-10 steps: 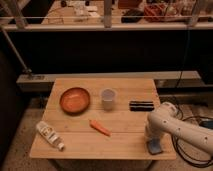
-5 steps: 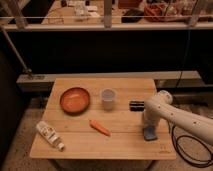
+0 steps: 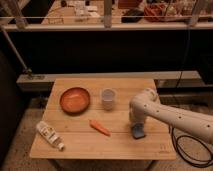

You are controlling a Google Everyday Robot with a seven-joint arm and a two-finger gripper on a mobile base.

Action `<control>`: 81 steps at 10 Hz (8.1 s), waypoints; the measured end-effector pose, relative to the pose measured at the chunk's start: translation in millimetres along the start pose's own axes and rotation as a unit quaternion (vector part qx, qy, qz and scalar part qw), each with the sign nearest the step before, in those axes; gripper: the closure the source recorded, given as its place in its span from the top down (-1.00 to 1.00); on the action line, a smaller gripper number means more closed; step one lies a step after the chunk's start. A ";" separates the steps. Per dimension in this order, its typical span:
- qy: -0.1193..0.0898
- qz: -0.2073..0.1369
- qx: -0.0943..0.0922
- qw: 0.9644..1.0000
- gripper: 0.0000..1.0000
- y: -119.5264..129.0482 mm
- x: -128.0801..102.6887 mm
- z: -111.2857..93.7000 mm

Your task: Wipe the white sponge on the table

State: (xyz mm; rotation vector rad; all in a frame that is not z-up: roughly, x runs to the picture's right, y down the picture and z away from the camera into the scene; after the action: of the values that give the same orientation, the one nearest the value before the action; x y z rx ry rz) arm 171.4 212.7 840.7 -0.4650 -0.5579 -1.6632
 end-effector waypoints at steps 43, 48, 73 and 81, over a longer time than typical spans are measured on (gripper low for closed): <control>-0.033 0.008 -0.012 0.999 -1.00 97.6 -90.8 8.4; -0.026 0.010 -0.003 1.000 -1.00 87.2 -69.5 2.7; -0.039 0.019 0.012 0.999 -1.00 69.4 -82.8 -2.1; -0.038 -0.008 0.017 0.999 -1.00 -4.1 -0.6 -6.1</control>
State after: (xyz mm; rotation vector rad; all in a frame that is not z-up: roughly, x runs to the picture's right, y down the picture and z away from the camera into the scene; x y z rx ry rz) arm 167.5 210.0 835.1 -0.5015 -0.6456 -1.6550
